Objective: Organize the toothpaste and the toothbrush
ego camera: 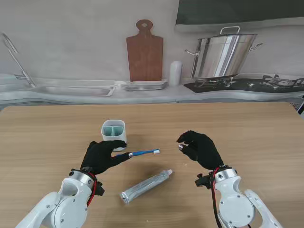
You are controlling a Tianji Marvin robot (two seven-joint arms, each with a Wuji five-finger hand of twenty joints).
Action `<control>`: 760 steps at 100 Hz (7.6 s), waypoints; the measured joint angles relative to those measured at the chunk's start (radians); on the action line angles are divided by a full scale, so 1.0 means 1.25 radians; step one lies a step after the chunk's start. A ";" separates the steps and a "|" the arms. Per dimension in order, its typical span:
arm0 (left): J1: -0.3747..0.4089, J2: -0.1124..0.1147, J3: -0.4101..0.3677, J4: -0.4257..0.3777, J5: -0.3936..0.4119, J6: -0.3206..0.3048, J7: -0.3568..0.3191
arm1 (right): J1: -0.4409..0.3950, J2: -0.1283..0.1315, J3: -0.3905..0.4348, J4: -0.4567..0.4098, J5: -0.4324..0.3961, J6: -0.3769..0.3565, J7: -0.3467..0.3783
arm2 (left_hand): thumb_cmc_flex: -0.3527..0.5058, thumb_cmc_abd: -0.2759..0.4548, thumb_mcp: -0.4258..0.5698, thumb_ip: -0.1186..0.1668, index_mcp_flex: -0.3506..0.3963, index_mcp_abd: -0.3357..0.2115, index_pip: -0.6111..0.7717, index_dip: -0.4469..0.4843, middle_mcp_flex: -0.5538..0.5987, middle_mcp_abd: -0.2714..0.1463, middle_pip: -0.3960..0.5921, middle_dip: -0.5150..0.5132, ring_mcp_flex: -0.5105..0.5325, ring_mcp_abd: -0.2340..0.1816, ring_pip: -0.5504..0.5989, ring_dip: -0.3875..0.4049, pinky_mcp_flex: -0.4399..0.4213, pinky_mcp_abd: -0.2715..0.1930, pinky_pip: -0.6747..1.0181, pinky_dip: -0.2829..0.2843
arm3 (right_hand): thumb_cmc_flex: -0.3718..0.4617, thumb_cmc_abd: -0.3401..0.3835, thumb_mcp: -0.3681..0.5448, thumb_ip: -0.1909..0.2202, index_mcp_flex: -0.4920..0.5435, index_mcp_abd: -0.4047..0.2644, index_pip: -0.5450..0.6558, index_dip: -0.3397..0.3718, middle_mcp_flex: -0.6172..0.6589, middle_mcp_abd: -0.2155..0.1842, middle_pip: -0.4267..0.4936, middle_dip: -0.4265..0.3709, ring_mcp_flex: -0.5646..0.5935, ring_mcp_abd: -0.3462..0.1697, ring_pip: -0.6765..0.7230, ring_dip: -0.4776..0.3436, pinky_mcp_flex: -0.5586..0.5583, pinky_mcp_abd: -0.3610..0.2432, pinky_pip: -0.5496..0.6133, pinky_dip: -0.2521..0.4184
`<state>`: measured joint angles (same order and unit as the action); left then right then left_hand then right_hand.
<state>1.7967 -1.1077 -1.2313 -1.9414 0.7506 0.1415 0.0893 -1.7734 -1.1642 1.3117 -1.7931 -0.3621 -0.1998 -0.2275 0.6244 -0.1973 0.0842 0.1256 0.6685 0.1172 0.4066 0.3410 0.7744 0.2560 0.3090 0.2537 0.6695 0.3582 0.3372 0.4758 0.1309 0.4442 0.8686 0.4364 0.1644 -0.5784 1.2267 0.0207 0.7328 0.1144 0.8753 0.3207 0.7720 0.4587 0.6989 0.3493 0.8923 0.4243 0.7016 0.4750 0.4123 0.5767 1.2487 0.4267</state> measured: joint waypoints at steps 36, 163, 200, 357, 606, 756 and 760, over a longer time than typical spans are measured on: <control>0.006 0.001 -0.011 -0.002 -0.007 -0.010 -0.024 | -0.004 0.001 -0.001 -0.001 0.001 -0.012 0.003 | 0.000 0.000 0.000 0.000 0.000 -0.002 0.009 0.001 0.015 -0.001 0.000 0.008 0.017 0.000 0.018 0.019 0.016 0.001 0.020 0.019 | 0.000 0.000 0.000 0.000 0.010 -0.001 0.000 0.000 0.000 0.000 0.000 0.000 0.000 0.000 0.000 0.006 0.003 0.000 0.000 0.000; -0.129 0.046 0.163 0.068 0.066 -0.075 -0.181 | -0.036 0.001 0.014 -0.021 -0.008 -0.036 -0.007 | 0.007 -0.174 0.103 0.000 -0.245 0.017 0.040 0.085 -0.192 -0.019 0.075 0.145 -0.085 -0.057 0.040 0.150 -0.011 -0.054 0.061 0.145 | 0.000 0.000 0.000 0.000 0.010 -0.002 0.000 0.000 0.010 0.000 0.000 0.000 0.008 0.000 -0.002 0.006 0.005 0.001 0.001 0.000; -0.176 0.059 0.257 0.096 0.129 -0.081 -0.222 | -0.062 -0.002 0.032 -0.038 -0.007 -0.047 -0.027 | -0.025 -0.188 0.124 0.000 -0.266 0.019 0.054 0.111 -0.216 -0.020 0.082 0.163 -0.103 -0.059 0.041 0.151 -0.020 -0.063 0.061 0.145 | 0.000 0.000 0.000 0.000 0.022 -0.002 0.000 0.000 0.010 0.000 0.000 0.000 0.008 0.000 -0.002 0.006 0.006 0.001 0.001 0.000; -0.491 0.031 0.561 0.288 0.006 0.073 -0.239 | -0.071 -0.004 0.055 -0.042 -0.004 -0.057 -0.037 | 0.000 -0.280 0.352 0.027 -0.403 0.061 0.207 0.289 -0.267 -0.036 0.259 0.351 -0.084 -0.099 0.307 0.465 0.039 -0.124 0.277 0.375 | 0.000 0.000 0.000 0.000 0.031 -0.003 0.000 0.000 0.014 0.000 0.000 0.000 0.015 0.000 -0.002 0.007 0.007 0.001 0.001 0.000; -0.422 0.001 0.424 0.323 -0.085 -0.017 -0.161 | -0.059 -0.006 0.061 -0.040 0.007 -0.040 -0.034 | 0.077 -0.628 0.689 0.175 -0.114 -0.141 0.565 0.734 0.116 -0.066 0.586 0.602 0.391 -0.210 0.796 0.542 0.594 -0.159 0.667 0.359 | 0.000 0.000 0.000 0.000 0.031 -0.012 0.000 0.000 0.030 -0.001 0.000 0.000 0.017 0.000 -0.002 0.007 0.010 0.001 0.001 0.000; -0.234 -0.005 0.121 -0.031 0.036 0.065 -0.037 | -0.054 -0.003 0.051 -0.033 0.004 -0.035 -0.020 | 0.097 -0.622 0.690 0.145 -0.054 -0.230 0.660 0.794 0.115 -0.034 0.573 0.574 0.423 -0.210 0.762 0.521 0.657 -0.160 0.667 0.323 | 0.000 0.000 0.000 0.000 0.032 -0.012 0.000 0.000 0.031 -0.008 0.000 0.000 0.017 0.000 -0.003 0.007 0.010 0.002 0.001 0.000; -0.239 -0.005 0.114 -0.035 0.036 0.065 -0.043 | -0.053 -0.003 0.049 -0.033 0.004 -0.034 -0.020 | 0.097 -0.621 0.690 0.141 -0.054 -0.230 0.661 0.794 0.115 -0.034 0.573 0.574 0.423 -0.210 0.761 0.521 0.657 -0.160 0.667 0.323 | 0.000 0.000 0.000 0.000 0.032 -0.012 0.000 0.000 0.031 -0.008 0.000 0.000 0.017 0.000 -0.003 0.007 0.010 0.002 0.001 0.000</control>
<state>1.4977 -1.1140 -1.0886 -1.9846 0.7956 0.2229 0.0360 -1.8401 -1.1682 1.3735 -1.8340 -0.3568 -0.2428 -0.2521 0.7458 -0.9740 0.9466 0.3015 0.6010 -0.1706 1.2324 1.3336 0.9183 0.2134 1.0250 0.9708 1.1983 0.0959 1.2886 1.1273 0.9521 0.2442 1.7025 0.8402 0.1644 -0.5787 1.2267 0.0204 0.7729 0.0998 0.8757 0.3209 0.8108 0.4487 0.6988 0.3495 0.9137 0.4245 0.6979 0.4842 0.4249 0.5786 1.2498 0.4273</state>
